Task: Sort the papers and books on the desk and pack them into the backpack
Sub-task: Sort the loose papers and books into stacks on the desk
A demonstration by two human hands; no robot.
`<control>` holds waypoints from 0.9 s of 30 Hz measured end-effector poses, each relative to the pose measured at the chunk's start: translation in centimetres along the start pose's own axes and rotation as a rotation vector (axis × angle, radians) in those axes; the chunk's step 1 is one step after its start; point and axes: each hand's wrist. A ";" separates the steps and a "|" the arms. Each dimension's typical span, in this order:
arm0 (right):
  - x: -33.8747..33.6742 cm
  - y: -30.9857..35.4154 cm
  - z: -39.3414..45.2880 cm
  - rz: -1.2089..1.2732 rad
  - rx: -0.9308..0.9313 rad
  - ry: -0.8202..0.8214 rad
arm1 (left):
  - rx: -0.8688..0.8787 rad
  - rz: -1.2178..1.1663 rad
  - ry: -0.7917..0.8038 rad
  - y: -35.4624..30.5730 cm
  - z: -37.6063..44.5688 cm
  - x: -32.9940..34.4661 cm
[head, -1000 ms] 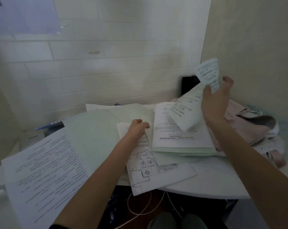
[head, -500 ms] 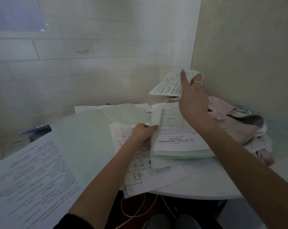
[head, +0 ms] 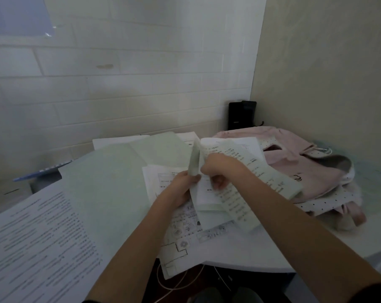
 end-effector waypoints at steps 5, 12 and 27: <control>1.2 -0.8 2.1 0.516 -0.086 -0.147 | 0.012 -0.095 0.047 0.8 0.2 -0.6; 1.3 -2.6 4.7 0.646 -0.287 -0.253 | -0.071 -0.354 -0.010 1.0 1.0 -0.6; -0.8 -11.3 4.6 1.243 -0.162 -0.062 | -0.011 0.037 -0.050 0.7 0.4 -0.7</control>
Point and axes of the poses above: each hand's wrist, its own z-axis towards the middle knuckle, its own x-axis out of the palm, y = z × x, and after that the axes turned 4 degrees about z, right-handed
